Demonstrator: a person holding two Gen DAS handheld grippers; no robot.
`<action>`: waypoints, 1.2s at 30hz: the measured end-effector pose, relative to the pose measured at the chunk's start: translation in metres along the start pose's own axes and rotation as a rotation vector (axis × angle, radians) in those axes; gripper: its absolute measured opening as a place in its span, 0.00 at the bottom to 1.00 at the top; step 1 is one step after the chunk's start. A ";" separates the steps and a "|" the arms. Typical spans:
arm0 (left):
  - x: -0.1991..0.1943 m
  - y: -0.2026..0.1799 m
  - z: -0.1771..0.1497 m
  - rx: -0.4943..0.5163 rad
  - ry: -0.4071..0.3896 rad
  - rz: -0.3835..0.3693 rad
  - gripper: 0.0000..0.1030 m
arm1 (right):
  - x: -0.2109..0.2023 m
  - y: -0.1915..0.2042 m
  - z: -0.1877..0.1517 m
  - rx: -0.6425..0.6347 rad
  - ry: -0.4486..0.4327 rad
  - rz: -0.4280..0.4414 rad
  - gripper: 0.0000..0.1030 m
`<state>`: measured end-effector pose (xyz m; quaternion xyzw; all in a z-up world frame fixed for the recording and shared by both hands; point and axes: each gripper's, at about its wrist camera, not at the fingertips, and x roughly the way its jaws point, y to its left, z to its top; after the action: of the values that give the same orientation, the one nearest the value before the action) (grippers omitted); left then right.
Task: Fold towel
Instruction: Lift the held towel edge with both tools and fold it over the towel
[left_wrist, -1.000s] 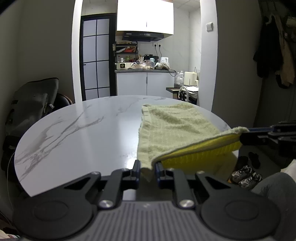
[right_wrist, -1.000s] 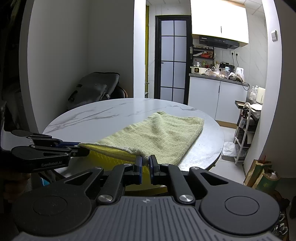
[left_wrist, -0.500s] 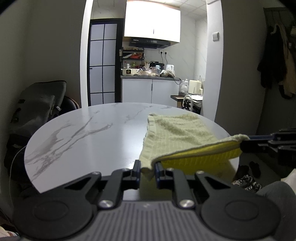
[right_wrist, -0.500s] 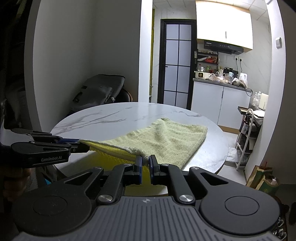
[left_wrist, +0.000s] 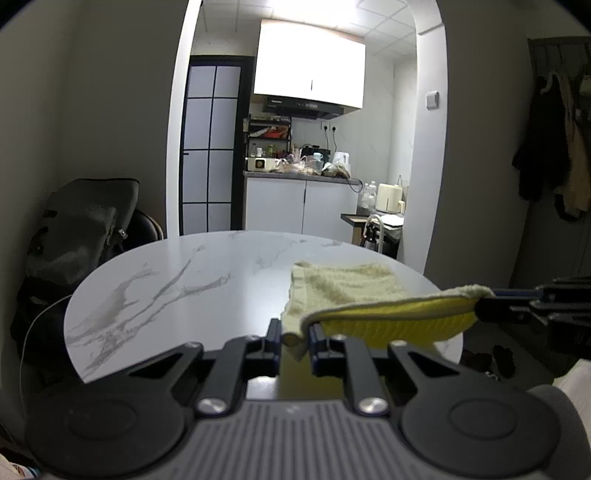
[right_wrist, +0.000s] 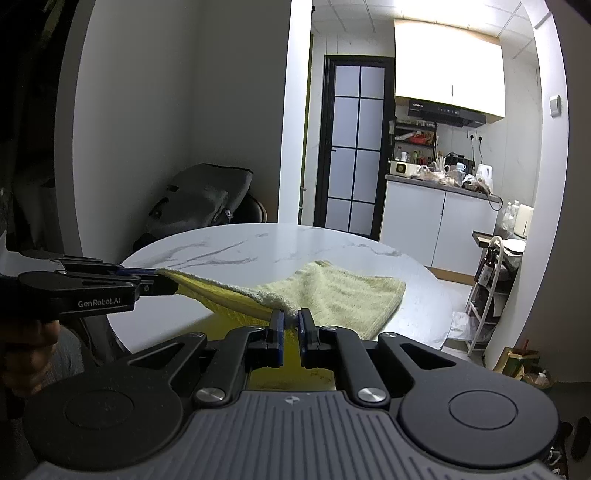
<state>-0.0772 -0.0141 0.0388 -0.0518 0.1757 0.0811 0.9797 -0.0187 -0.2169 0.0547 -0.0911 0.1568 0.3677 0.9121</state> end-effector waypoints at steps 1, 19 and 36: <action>-0.001 0.000 0.000 -0.001 -0.002 0.001 0.15 | 0.000 0.000 0.001 0.000 -0.002 0.000 0.08; 0.005 -0.007 0.034 -0.004 -0.050 0.013 0.15 | 0.004 -0.019 0.029 0.022 -0.042 0.012 0.08; 0.051 -0.009 0.059 -0.008 -0.024 0.004 0.15 | 0.039 -0.052 0.052 0.039 -0.025 0.002 0.08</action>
<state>-0.0086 -0.0081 0.0769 -0.0542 0.1637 0.0844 0.9814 0.0554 -0.2145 0.0921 -0.0686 0.1526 0.3664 0.9153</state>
